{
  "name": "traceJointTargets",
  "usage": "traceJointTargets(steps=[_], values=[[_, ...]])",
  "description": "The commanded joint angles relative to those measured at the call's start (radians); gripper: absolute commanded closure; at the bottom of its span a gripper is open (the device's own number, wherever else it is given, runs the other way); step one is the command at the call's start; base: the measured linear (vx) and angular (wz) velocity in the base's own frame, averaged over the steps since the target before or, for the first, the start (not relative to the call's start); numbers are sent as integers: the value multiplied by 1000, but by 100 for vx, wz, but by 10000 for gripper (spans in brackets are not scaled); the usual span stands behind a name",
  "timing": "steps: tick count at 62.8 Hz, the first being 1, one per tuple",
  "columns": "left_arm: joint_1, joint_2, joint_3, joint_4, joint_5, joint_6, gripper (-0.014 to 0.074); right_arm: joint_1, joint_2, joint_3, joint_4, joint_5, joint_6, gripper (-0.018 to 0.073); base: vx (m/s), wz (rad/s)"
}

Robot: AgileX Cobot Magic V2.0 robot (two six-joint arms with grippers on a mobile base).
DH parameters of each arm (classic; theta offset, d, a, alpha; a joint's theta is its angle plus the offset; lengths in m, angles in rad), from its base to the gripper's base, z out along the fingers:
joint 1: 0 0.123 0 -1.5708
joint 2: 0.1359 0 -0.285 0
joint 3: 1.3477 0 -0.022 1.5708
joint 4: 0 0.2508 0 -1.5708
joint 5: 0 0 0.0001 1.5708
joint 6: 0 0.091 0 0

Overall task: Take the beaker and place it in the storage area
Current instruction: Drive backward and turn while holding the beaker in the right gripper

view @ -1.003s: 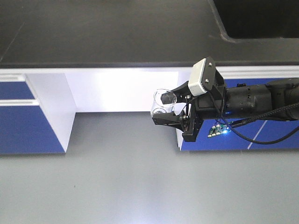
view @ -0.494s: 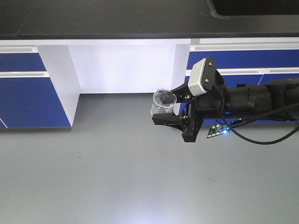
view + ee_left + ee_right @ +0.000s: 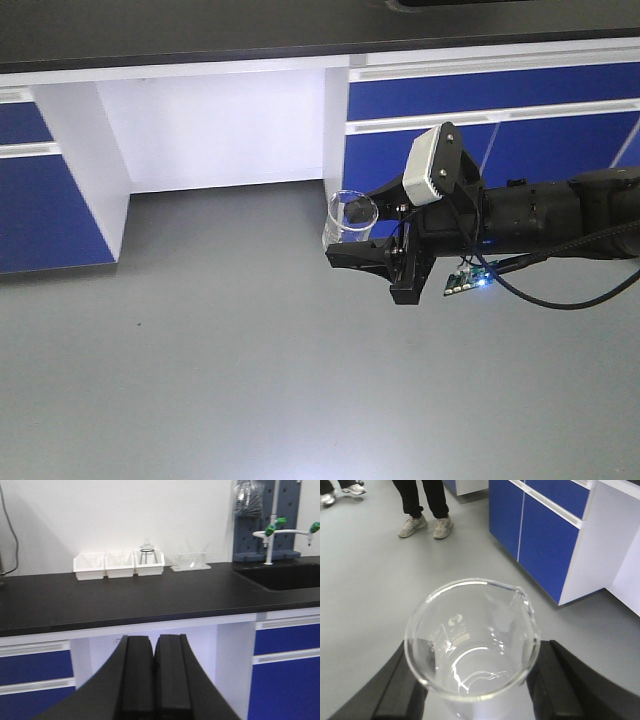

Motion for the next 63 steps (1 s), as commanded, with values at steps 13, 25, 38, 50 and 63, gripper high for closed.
traceJointTargets(steps=[13,25,38,50,63], values=[[0,10,-33,-8,-86,-8,603,-4,-42,-20,50,63,-9,565,-5,-28],[0,10,-33,-8,-86,-8,603,-4,-42,-20,50,63,-9,565,-2,-34],[0,10,-33,-8,-86,-8,603,-4,-42,-20,50,63,-9,565,-2,-60],[0,10,-33,-8,-86,-8,603,-4,-42,-20,50,63,-9,565,0,-73],[0,10,-33,-8,-86,-8,603,-4,-42,-20,50,63,-9,565,3,-66]])
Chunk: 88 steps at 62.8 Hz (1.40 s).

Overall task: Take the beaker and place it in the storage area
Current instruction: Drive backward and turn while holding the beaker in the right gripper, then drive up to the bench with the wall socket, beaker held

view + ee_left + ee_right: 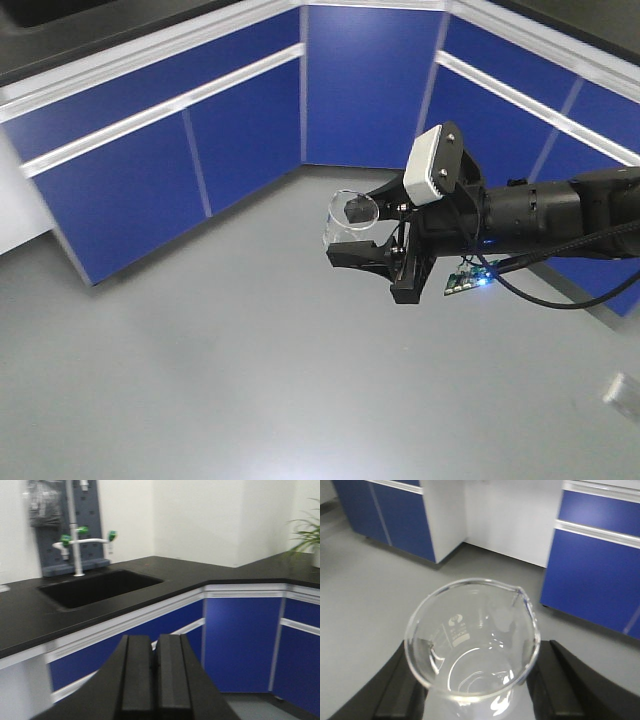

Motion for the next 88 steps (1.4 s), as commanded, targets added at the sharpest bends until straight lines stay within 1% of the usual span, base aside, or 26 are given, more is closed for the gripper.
traceJointTargets(steps=[1,65,88], values=[[0,10,-33,-8,-86,-8,603,-4,-42,-20,50,63,-9,565,5,-62],[0,10,-33,-8,-86,-8,603,-4,-42,-20,50,63,-9,565,13,-68],[0,10,-33,-8,-86,-8,603,-4,-42,-20,50,63,-9,565,20,-48]])
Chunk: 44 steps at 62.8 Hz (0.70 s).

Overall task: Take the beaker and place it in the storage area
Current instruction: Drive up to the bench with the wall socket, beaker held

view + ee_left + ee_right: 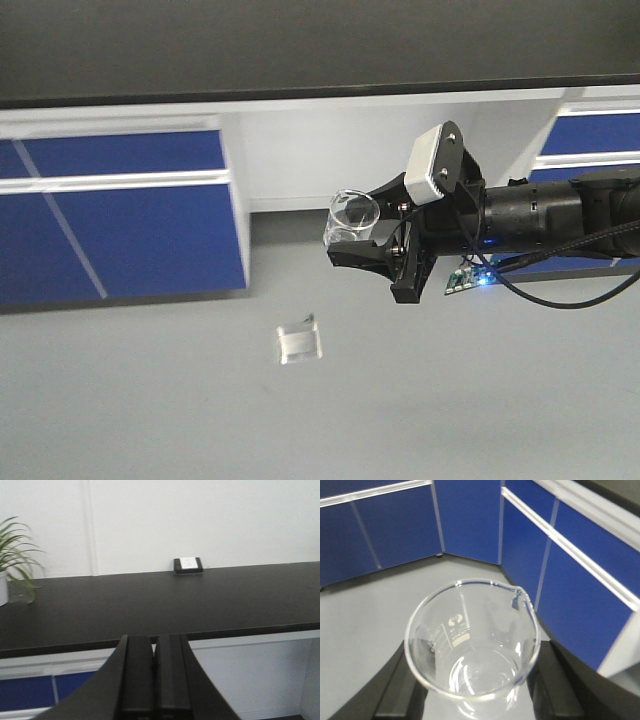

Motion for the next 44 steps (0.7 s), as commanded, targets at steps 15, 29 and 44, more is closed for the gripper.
traceJointTargets(steps=[15,29,44], values=[[0,10,-33,-8,-86,-8,603,-4,-42,-20,50,64,-9,565,27,-25],[0,10,-33,-8,-86,-8,603,-4,-42,-20,50,64,-9,565,31,-14],[0,10,-33,-8,-86,-8,603,-4,-42,-20,50,64,-9,565,32,-12]])
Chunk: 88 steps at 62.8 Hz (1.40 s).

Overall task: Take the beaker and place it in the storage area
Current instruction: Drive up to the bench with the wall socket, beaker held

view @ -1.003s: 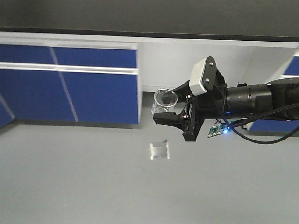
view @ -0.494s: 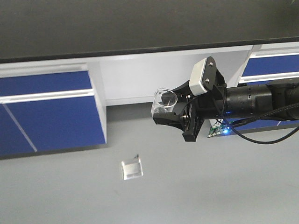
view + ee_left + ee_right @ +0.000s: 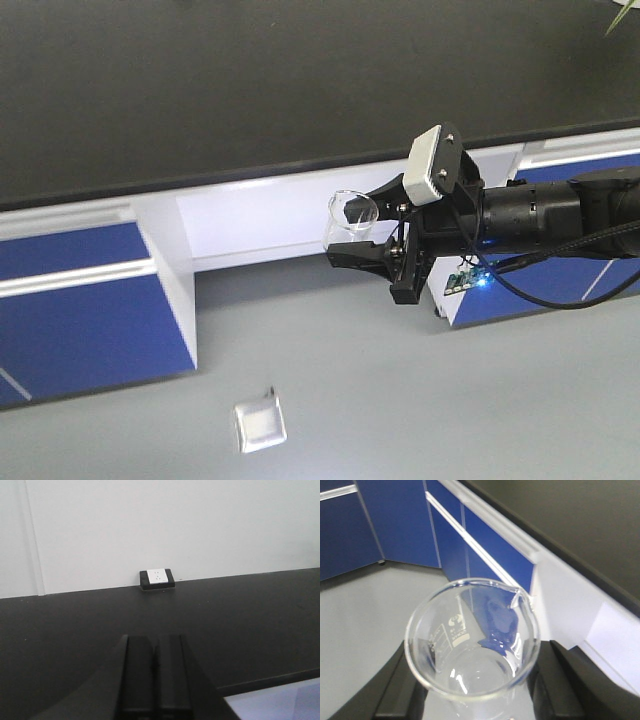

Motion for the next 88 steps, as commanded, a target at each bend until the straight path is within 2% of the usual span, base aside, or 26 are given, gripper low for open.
traceJointTargets(steps=[1,88], values=[[0,10,-33,-8,-86,-8,603,-4,-42,-20,50,64,-9,565,32,-8],[0,10,-33,-8,-86,-8,603,-4,-42,-20,50,59,-9,565,25,12]])
